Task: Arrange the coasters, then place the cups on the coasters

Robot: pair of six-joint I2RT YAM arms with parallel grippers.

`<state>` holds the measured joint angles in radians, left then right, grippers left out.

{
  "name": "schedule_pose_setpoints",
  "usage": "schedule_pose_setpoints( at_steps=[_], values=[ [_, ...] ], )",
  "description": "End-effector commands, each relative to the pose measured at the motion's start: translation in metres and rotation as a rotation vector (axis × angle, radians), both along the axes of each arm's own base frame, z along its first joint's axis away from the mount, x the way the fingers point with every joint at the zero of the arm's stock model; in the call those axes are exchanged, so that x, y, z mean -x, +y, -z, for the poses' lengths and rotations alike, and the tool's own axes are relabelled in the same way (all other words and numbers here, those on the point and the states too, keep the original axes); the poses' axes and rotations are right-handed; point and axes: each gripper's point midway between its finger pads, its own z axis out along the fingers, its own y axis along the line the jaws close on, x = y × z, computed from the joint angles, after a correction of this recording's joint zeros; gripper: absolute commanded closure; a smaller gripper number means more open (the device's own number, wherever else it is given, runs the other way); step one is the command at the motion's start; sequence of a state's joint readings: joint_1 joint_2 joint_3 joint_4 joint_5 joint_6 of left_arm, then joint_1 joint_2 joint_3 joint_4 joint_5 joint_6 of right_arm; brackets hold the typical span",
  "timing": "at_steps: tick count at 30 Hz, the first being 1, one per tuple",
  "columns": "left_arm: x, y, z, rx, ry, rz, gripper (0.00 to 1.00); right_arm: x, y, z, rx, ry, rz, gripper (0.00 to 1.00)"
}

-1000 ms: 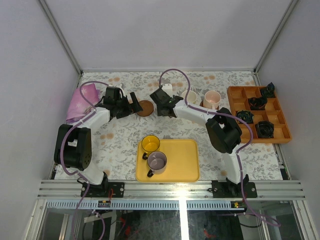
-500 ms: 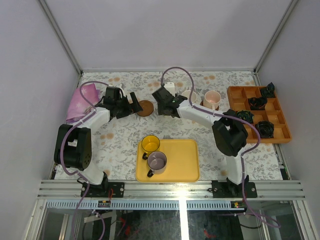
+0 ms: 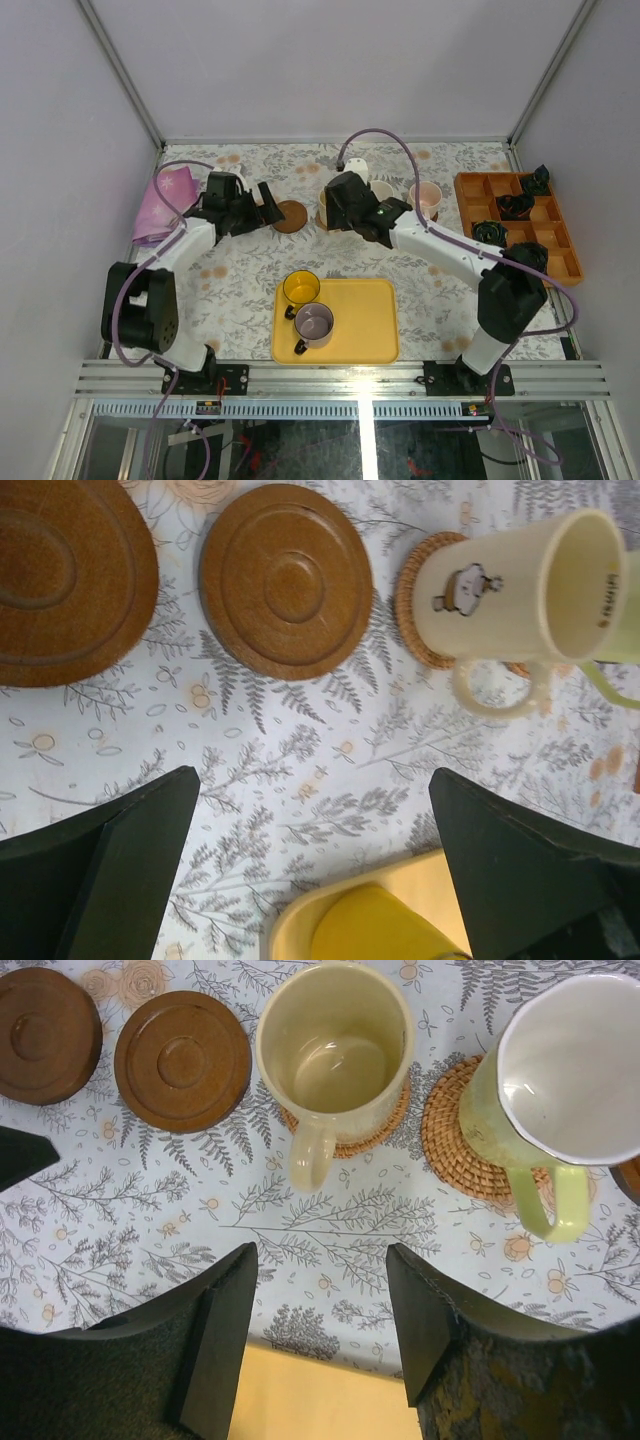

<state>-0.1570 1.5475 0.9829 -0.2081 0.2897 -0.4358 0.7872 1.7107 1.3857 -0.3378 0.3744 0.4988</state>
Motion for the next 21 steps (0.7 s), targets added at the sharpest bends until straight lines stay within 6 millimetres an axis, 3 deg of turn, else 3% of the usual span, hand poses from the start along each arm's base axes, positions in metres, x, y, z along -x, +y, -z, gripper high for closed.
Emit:
schedule_pose_setpoints(
  at_steps=[1,11,21],
  values=[
    [0.026,-0.009,-0.025,0.009,-0.030,0.031,0.00,0.005,-0.003,-0.031,-0.048,-0.091,-0.029,0.37],
    [0.112,-0.042,-0.033,-0.003,0.061,0.102,0.00,0.009,-0.017,-0.042,-0.026,-0.121,-0.005,0.36],
    [0.168,-0.052,-0.022,-0.019,0.149,0.105,0.00,0.010,-0.024,-0.058,-0.036,-0.171,-0.003,0.35]
  ],
)
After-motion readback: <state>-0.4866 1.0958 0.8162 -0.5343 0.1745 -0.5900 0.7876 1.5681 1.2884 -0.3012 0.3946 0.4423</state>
